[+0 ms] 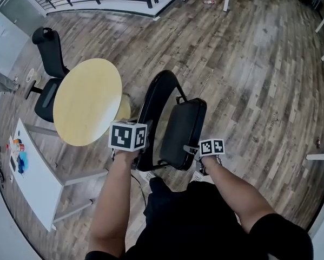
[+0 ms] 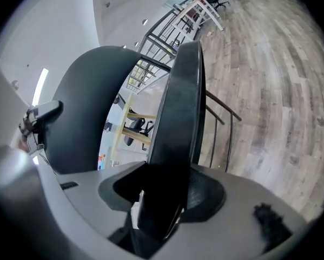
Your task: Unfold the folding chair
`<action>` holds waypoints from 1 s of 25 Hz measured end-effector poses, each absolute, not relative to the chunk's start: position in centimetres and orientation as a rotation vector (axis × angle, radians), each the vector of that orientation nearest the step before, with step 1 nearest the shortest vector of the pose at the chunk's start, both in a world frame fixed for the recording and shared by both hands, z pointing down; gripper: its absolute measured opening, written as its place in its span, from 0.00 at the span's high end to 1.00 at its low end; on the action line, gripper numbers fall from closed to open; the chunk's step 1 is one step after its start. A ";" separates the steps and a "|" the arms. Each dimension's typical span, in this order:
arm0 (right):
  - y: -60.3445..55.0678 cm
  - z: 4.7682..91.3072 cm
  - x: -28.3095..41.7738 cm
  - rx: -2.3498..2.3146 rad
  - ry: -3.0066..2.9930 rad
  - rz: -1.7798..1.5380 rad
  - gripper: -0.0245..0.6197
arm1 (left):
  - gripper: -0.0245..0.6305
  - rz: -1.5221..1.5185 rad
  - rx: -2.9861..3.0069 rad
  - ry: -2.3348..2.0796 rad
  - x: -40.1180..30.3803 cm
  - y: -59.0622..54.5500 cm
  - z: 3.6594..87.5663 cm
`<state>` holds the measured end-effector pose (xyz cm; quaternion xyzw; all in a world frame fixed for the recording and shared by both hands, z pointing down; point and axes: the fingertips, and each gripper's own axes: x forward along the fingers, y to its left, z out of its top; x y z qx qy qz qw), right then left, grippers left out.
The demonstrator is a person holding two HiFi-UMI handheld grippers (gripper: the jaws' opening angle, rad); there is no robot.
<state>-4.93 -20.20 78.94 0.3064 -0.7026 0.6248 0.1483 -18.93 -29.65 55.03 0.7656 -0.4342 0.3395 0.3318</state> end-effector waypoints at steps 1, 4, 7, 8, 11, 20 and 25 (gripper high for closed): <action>-20.1 79.2 -4.7 0.884 -2.013 1.803 0.66 | 0.83 0.912 1.999 -1.153 -19.7 -29.9 55.3; -19.7 79.9 -3.7 0.902 -1.985 1.817 0.66 | 0.81 0.945 1.996 -1.183 -21.4 -30.4 56.1; -19.6 81.3 -2.3 0.937 -1.948 1.831 0.66 | 0.79 0.953 1.994 -1.196 -22.9 -31.1 57.0; -19.5 81.9 -1.8 0.950 -1.931 1.840 0.65 | 0.79 0.949 1.994 -1.191 -23.3 -31.3 57.5; -18.6 83.5 0.0 0.963 -1.894 1.873 0.64 | 0.79 0.912 1.995 -1.153 -24.3 -31.5 58.6; -17.1 87.6 4.1 0.888 -1.901 1.993 0.64 | 0.79 0.835 1.986 -1.098 -26.5 -32.0 61.6; -16.1 90.2 6.9 0.893 -1.915 2.029 0.63 | 0.79 0.855 1.987 -1.115 -26.7 -31.9 63.5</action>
